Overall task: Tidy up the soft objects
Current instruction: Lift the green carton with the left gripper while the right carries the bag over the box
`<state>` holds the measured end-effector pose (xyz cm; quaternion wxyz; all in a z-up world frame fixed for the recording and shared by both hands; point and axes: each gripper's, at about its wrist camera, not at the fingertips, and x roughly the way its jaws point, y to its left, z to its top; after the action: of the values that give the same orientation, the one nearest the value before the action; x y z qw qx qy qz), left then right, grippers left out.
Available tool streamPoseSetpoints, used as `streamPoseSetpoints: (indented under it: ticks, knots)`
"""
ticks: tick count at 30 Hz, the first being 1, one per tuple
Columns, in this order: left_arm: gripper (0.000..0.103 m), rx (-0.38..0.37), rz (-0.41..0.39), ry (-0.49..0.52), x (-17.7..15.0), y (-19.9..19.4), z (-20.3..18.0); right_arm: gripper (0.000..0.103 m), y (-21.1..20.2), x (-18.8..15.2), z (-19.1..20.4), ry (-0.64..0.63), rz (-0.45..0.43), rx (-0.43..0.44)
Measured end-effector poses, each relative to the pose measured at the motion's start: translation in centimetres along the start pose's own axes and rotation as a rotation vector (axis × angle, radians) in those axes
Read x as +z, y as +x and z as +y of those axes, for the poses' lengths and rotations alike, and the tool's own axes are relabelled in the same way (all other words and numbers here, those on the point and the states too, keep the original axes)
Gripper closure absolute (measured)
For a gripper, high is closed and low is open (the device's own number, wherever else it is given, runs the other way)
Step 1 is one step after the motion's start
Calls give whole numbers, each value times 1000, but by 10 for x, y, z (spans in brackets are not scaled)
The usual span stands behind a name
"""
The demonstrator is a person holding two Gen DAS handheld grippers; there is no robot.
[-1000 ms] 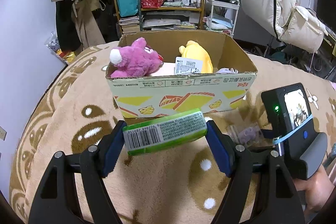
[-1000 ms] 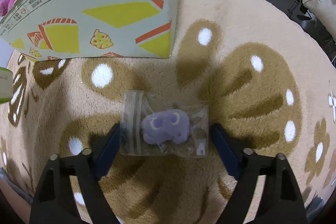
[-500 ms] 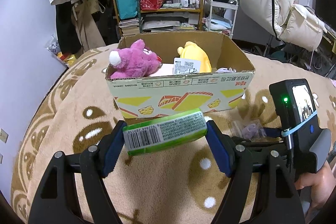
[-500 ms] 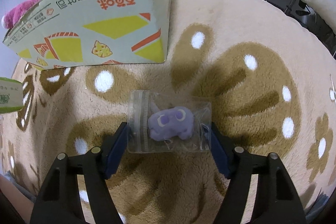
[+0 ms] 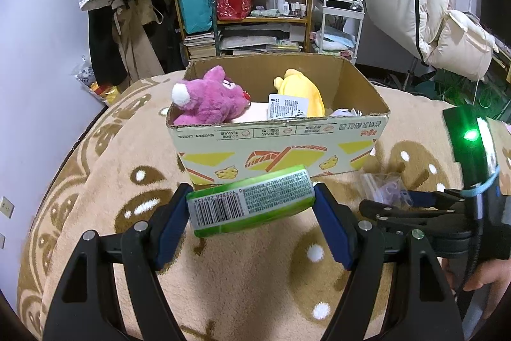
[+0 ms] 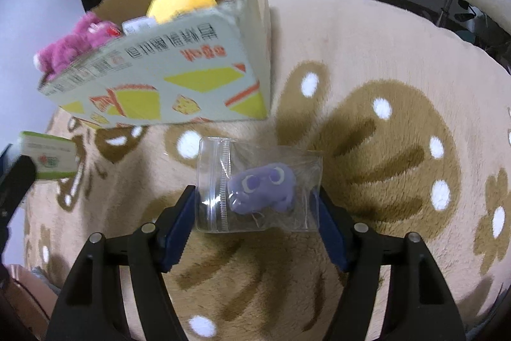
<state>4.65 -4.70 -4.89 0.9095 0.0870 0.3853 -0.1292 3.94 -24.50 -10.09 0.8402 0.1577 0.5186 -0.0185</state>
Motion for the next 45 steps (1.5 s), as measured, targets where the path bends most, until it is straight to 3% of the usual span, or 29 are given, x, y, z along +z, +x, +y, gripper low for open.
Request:
streamPoseSetpoints:
  ticks: [6, 18, 28, 34, 45]
  knots:
    - [28, -8, -21, -15, 2, -5, 3, 29, -31, -1, 10, -22, -106, 31]
    - [28, -1, -155, -31, 14, -25, 6, 29, -52, -3, 41, -89, -301, 86]
    - [28, 3, -212, -45, 37, -20, 11, 29, -72, 3, 52, -136, -440, 116]
    - [28, 19, -233, -47, 48, -15, 10, 29, -73, 15, 58, -167, -503, 84]
    - [28, 56, -273, -14, 73, 2, 7, 28, -58, 39, 67, -212, -543, 70]
